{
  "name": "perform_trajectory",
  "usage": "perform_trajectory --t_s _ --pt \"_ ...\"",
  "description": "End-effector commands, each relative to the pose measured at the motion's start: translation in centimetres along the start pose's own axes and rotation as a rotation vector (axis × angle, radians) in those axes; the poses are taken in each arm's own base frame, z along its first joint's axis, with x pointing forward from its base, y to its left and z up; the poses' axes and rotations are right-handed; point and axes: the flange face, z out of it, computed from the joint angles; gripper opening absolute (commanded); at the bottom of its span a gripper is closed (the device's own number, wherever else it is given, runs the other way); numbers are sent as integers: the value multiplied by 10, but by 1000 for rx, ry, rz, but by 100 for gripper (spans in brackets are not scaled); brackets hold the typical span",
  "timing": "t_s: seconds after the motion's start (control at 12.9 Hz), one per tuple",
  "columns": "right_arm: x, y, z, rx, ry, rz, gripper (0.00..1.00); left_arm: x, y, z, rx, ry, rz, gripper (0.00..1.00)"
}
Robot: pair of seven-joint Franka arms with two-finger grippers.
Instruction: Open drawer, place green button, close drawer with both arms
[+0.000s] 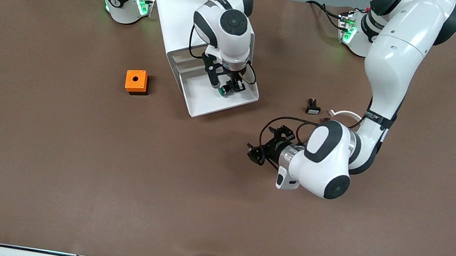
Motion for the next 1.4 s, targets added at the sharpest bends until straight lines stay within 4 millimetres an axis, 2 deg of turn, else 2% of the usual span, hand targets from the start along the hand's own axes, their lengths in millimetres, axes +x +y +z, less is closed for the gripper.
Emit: perform_trajectory --t_s 0.0,0.16,0.31,0.39,0.47,0.54,0.62,0.78,0.85,1.09,1.32 --pt "-19 3 2 18 5 38 0 -23 4 -2 -26 179 101 98" --pt "-25 -1 5 22 4 58 2 -41 3 4 -49 285 150 98" --pt "-27 -3 6 24 3 73 11 -65 -13 17 -86 404 216 98" --pt "-28 -3 6 23 2 72 32 -77 -21 21 -97 441 245 98" --pt "-26 -4 5 25 2 73 67 -82 -26 26 -92 452 256 98" --pt "-28 -5 3 29 0 72 77 -83 -26 26 -90 451 256 98" --pt "-26 -7 1 30 -1 73 100 -83 -26 30 -83 452 259 99" --pt "-20 -14 -5 38 -2 68 100 -89 -26 42 -56 467 279 99" --pt "-10 -24 -12 50 1 37 100 -88 -29 46 -40 482 284 99" --pt "32 -48 -38 32 8 -94 100 -104 -27 60 -18 496 311 99" --pt "93 -74 -80 -35 15 -228 100 -115 -27 72 1 517 311 99"
